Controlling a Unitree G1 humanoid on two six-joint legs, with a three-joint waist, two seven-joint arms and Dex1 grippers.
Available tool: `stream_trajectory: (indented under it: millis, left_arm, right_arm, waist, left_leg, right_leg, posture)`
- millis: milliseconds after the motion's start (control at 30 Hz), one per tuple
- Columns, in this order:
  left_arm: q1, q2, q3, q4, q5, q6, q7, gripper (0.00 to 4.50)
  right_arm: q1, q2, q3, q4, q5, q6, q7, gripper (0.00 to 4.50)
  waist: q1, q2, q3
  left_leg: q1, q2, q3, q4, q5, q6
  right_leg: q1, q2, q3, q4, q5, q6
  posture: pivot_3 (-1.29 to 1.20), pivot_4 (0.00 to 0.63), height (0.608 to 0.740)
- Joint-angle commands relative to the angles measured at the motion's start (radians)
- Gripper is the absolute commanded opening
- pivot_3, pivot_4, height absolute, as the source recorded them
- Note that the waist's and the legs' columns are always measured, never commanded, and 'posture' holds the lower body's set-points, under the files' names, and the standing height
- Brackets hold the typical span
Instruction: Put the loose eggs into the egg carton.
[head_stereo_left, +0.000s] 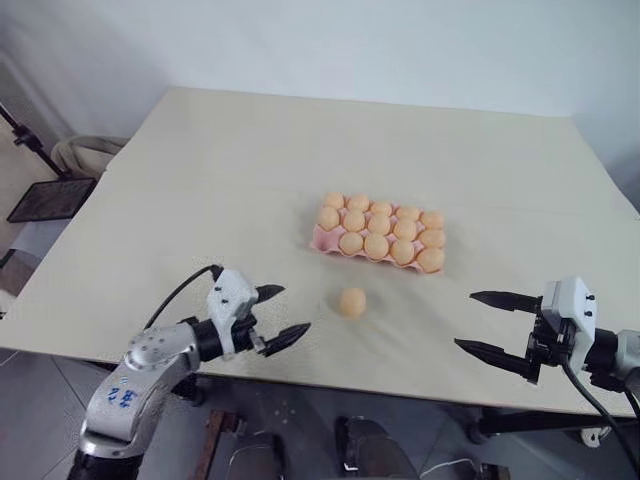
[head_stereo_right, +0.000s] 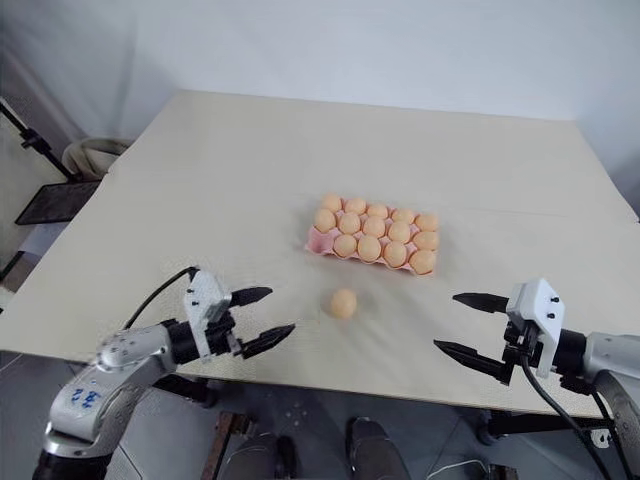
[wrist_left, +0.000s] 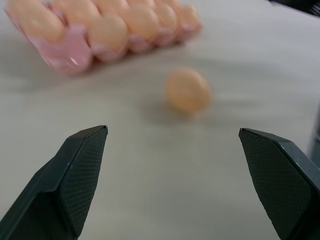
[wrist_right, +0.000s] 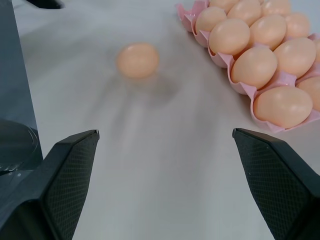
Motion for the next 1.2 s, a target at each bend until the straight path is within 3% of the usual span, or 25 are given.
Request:
stream_trajectory:
  millis: [33,333,500,1200]
  left_arm:
    - [0.014,0.013,0.014,-0.010,0.018,-0.154,-0.044,4.49]
    - [-0.126,-0.129,-0.155,0.182,0.136,-0.298,0.028,4.49]
    - [-0.231,-0.204,-0.247,0.298,0.187,-0.315,0.039,4.49]
    - [-0.386,-0.342,-0.339,0.580,0.301,-0.383,0.080,4.49]
  right_arm:
    - [-0.036,-0.004,0.007,-0.005,0.004,-0.004,0.004,4.50]
    - [-0.071,-0.002,0.031,0.000,-0.010,0.008,-0.012,4.50]
    - [-0.051,0.004,0.024,-0.024,-0.007,0.018,-0.033,4.50]
    - [-0.021,0.015,0.024,-0.082,-0.002,0.042,-0.092,4.50]
  waist:
    - [0.001,0.000,0.000]
    - [0.010,0.001,0.000]
    - [0.009,0.001,0.000]
    - [0.009,0.001,0.000]
  left_leg:
    - [0.000,0.000,0.000,0.000,0.000,0.000]
    - [-0.001,-0.001,0.000,0.000,-0.001,0.002]
    - [-0.001,-0.001,0.000,0.000,0.000,0.007]
    - [-0.002,-0.001,0.000,0.000,0.000,0.007]
  right_leg:
    - [0.000,0.000,0.000,-0.001,0.000,0.000]
    - [0.002,-0.001,0.000,-0.006,0.001,0.002]
    - [0.002,0.000,0.000,-0.005,0.009,0.015]
    - [0.000,0.001,0.000,-0.004,0.010,0.018]
  posture:
    - [0.00,0.150,0.740]
    - [0.00,0.150,0.740]
    - [0.00,0.150,0.740]
    - [0.00,0.150,0.740]
